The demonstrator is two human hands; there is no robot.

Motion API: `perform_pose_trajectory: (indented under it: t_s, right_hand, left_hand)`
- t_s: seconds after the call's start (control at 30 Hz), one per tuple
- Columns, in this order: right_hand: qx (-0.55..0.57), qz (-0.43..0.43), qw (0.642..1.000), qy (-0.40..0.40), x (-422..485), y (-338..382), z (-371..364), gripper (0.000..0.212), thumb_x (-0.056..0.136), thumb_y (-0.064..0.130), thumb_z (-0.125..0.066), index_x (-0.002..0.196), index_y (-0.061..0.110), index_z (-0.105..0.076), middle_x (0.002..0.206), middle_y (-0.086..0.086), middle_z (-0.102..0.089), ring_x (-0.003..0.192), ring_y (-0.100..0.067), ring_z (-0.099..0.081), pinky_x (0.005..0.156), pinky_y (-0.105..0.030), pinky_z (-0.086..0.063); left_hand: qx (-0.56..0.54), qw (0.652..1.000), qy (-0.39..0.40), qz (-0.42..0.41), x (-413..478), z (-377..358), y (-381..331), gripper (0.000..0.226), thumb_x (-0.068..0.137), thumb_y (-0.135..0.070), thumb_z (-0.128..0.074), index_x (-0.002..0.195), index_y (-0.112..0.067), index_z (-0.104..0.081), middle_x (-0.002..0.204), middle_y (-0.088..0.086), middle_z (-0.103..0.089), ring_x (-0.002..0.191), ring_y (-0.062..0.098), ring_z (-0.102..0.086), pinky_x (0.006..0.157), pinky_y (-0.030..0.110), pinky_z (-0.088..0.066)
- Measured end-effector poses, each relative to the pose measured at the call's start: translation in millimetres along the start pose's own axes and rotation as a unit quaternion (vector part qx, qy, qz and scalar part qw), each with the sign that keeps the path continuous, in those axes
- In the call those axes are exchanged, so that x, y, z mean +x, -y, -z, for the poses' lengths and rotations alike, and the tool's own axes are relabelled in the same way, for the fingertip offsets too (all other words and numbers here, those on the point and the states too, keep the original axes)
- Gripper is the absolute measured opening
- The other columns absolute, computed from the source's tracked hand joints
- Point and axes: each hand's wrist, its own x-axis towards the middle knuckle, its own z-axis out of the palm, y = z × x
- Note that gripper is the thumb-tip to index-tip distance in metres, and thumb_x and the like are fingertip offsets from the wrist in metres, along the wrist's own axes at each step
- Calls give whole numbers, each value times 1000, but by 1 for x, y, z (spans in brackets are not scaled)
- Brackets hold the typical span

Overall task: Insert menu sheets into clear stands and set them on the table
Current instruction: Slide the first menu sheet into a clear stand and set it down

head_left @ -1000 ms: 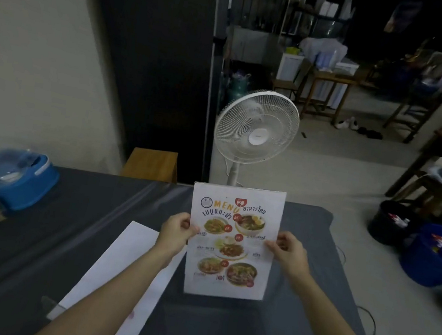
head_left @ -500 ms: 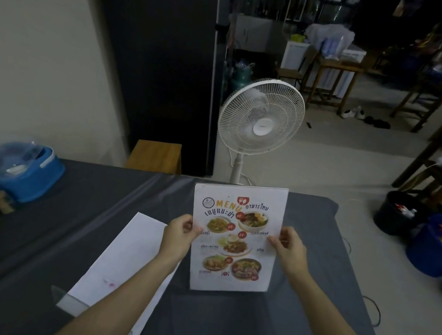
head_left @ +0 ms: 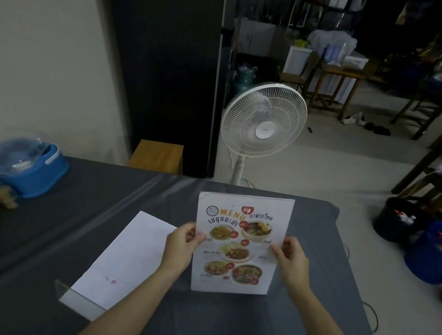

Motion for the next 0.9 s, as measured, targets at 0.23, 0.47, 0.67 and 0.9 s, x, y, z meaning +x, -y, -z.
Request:
perform_pose_trajectory:
  t_s: [0.23,0.47,0.67,0.9]
  right_hand:
    - [-38,-11,999,-11,-4,5,3,17,87,16,-64,96,3,-57,91,-7,-66,86,-23,-66,66,-27,-54]
    - [-213,-32,975,59,-20,-3,10,66,87,33,-62,139,2,-36,141,-17,-46,127,-31,-49,101,-43,-45]
    - [-421,-41,900,104,-52,-13,11,82,92,50,-42,148,2,-8,158,-18,-13,146,-30,-17,115,-43,-30]
    - [-507,-8,839,198,-98,-5,-16,109,74,82,-5,149,3,-6,160,-14,-8,148,-25,-6,120,-36,-12]
  left_hand:
    - [30,999,18,6,-5,5,-7,13,92,-14,-62,101,-4,-64,98,-2,-69,94,18,-68,62,11,-47]
    - [213,971,109,27,-16,21,-5,48,91,-29,-61,134,-11,-49,142,7,-53,130,26,-51,104,40,-45]
    - [467,869,163,-2,-25,36,13,63,101,-42,-28,152,-6,-19,162,12,-16,150,26,-14,122,38,-14]
    - [566,794,215,-45,-40,41,35,60,103,-37,-20,153,-5,-10,164,12,-5,152,25,-4,124,39,-2]
